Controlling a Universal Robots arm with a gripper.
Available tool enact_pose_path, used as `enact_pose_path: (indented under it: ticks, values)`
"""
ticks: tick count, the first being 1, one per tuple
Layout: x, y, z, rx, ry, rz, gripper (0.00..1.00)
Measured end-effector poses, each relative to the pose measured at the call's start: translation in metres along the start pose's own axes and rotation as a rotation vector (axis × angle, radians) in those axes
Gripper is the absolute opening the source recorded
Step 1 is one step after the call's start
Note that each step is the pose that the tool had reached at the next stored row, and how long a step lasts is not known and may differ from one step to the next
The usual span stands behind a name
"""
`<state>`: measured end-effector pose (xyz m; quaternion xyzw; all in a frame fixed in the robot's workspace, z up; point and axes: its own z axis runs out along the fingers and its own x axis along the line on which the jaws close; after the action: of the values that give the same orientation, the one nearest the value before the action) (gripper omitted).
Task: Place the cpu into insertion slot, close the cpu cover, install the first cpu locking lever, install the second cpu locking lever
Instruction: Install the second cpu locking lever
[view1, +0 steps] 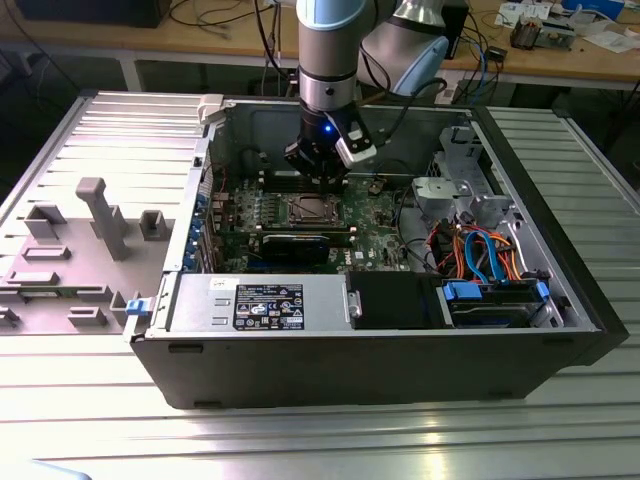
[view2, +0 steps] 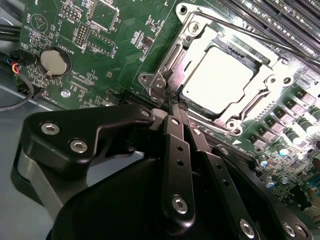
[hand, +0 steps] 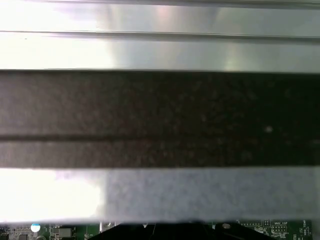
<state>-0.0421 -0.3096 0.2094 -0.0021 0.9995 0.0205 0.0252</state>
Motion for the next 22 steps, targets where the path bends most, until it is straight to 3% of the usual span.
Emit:
enact_pose_path:
  ticks: [8,22]
  values:
    - [0.0,-0.0015,-0.0001,0.0,0.0,0.0,0.11]
    - [0.0,-0.0159,-0.0006,0.0007,0.0,0.0,0.11]
